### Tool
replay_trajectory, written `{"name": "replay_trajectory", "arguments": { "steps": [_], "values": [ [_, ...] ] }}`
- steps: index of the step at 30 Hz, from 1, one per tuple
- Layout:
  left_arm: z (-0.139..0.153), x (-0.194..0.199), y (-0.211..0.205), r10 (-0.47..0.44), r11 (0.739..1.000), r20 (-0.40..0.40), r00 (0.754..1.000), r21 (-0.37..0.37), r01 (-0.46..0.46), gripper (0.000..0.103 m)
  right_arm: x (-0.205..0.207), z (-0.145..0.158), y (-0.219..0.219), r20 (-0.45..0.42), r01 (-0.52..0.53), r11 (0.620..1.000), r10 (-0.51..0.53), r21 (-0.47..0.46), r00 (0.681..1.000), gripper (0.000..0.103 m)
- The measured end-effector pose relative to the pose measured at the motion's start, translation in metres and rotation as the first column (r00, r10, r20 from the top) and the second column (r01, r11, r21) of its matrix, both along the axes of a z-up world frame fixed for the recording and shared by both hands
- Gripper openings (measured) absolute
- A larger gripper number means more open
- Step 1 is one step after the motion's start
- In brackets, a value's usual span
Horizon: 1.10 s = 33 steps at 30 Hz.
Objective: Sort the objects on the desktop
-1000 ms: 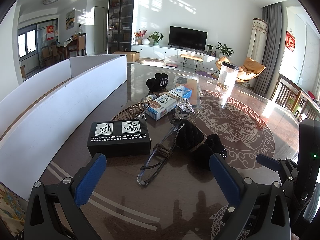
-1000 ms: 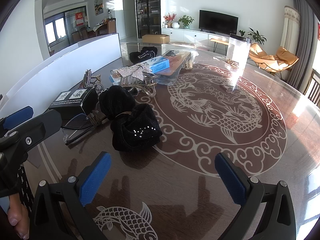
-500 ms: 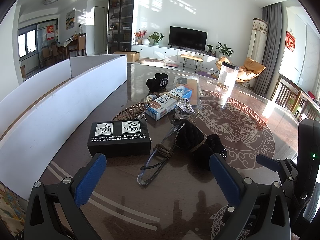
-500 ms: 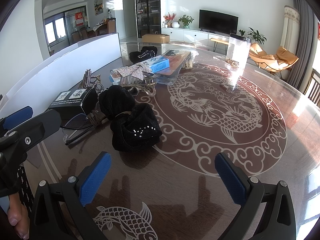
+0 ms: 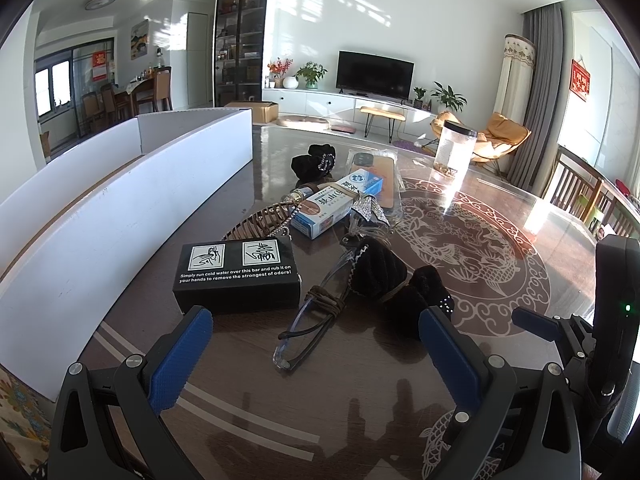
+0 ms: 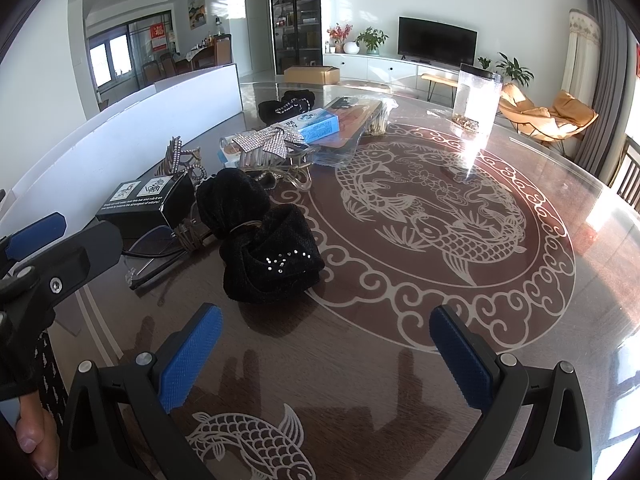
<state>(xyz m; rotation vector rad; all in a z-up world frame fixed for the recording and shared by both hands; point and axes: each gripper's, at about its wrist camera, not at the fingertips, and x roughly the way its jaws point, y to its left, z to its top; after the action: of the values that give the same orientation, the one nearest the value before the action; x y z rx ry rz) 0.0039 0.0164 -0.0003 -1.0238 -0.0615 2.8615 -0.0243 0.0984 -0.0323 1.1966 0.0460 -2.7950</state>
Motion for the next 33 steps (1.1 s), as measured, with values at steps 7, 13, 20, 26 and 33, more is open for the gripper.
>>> {"name": "replay_trajectory", "arguments": {
  "steps": [7, 13, 20, 26, 33],
  "values": [
    [-0.004, -0.002, -0.001, 0.004, 1.000, 0.020, 1.000, 0.004, -0.004, 0.103, 0.000, 0.000, 0.000, 0.001, 0.000, 1.000, 0.000, -0.001, 1.000, 0.103],
    [-0.015, -0.011, -0.004, 0.009, 1.000, 0.105, 0.994, 0.028, -0.012, 0.103, -0.002, -0.003, 0.000, 0.009, 0.001, 1.000, -0.001, -0.005, 1.000, 0.103],
    [-0.027, -0.019, -0.015, 0.028, 0.996, 0.200, 0.979, 0.077, -0.045, 0.103, -0.003, -0.004, -0.001, 0.018, -0.005, 1.000, 0.005, -0.007, 1.000, 0.103],
    [-0.038, -0.023, -0.028, 0.032, 0.986, 0.277, 0.960, 0.145, -0.075, 0.103, -0.005, -0.005, -0.003, 0.039, -0.016, 1.000, 0.016, -0.005, 0.999, 0.103],
    [-0.039, -0.020, -0.029, 0.032, 0.985, 0.303, 0.952, 0.154, -0.082, 0.103, -0.006, -0.005, -0.004, 0.044, -0.016, 1.000, 0.016, 0.001, 0.999, 0.103]
  ]
}}
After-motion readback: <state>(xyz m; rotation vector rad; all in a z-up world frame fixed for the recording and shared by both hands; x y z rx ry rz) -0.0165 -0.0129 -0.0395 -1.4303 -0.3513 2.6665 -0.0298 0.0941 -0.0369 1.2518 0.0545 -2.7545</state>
